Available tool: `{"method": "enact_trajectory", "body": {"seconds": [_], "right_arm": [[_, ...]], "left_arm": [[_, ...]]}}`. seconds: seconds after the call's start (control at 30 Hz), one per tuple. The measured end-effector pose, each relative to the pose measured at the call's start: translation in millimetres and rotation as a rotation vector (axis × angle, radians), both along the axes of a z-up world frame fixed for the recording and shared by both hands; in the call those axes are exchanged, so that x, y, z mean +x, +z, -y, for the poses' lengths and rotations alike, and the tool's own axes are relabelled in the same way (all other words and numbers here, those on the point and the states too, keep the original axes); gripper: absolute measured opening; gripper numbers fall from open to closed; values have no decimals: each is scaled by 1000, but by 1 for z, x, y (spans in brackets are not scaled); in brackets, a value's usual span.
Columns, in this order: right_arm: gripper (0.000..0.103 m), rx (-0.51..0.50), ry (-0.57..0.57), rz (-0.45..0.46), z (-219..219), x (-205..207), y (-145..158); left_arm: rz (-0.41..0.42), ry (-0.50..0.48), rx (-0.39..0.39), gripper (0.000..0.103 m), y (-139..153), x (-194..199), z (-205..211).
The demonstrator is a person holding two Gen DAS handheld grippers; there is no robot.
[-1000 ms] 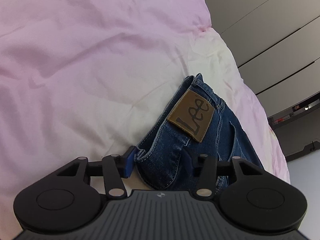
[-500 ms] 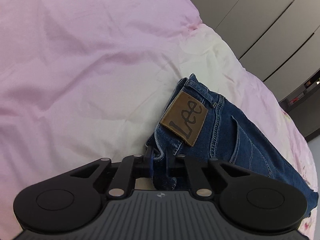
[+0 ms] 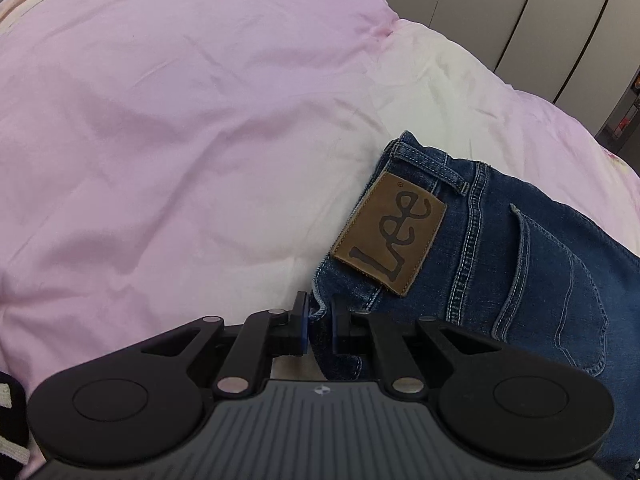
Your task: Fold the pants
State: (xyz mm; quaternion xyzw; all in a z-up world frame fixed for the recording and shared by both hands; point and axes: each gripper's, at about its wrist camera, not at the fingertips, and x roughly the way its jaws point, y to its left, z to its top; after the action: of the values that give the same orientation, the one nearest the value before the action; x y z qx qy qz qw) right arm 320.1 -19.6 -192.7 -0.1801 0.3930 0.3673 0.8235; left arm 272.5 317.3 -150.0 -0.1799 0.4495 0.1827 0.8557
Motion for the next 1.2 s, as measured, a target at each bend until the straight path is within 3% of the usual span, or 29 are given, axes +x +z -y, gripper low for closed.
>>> {"method": "enact_trajectory", "body": {"seconds": [0.07, 0.13, 0.2, 0.33, 0.4, 0.43, 0.5, 0.57, 0.67, 0.83, 0.97, 1.07, 1.2], "right_arm": [[0, -9, -2, -9, 5, -2, -1], [0, -18, -13, -85, 11, -4, -5], [0, -31, -12, -48, 21, -15, -2], [0, -19, -40, -29, 35, -27, 12], [4, -46, -29, 5, 41, -33, 16], [6, -63, -22, 16, 41, -36, 17], [22, -104, -26, 44, 45, -40, 20], [24, -108, -63, 59, 55, -39, 23], [29, -106, -174, 69, 80, -31, 30], [33, -148, -354, 68, 139, -16, 37], [39, -59, -613, -18, 224, 7, 46], [42, 68, -841, -76, 297, 25, 47], [42, 204, -1091, -98, 379, 49, 44]], "left_arm": [[4, -4, 8, 13, 5, -3, 0], [10, -3, 20, 20, 14, -8, -1], [-4, -4, 52, 30, 23, -15, -2], [11, 46, 47, 35, 43, -42, -9], [44, 59, -27, 49, 51, -55, -11], [69, 68, -100, 53, 54, -62, -11], [137, 93, -240, 66, 56, -75, -9], [188, 132, -357, 75, 51, -81, -3], [226, 188, -494, 77, 32, -79, 11], [227, 272, -599, 77, -4, -65, 32], [229, 319, -577, 77, -21, -55, 37], [239, 320, -552, 81, -24, -47, 38], [209, 303, -483, 69, -22, -36, 41]]}}
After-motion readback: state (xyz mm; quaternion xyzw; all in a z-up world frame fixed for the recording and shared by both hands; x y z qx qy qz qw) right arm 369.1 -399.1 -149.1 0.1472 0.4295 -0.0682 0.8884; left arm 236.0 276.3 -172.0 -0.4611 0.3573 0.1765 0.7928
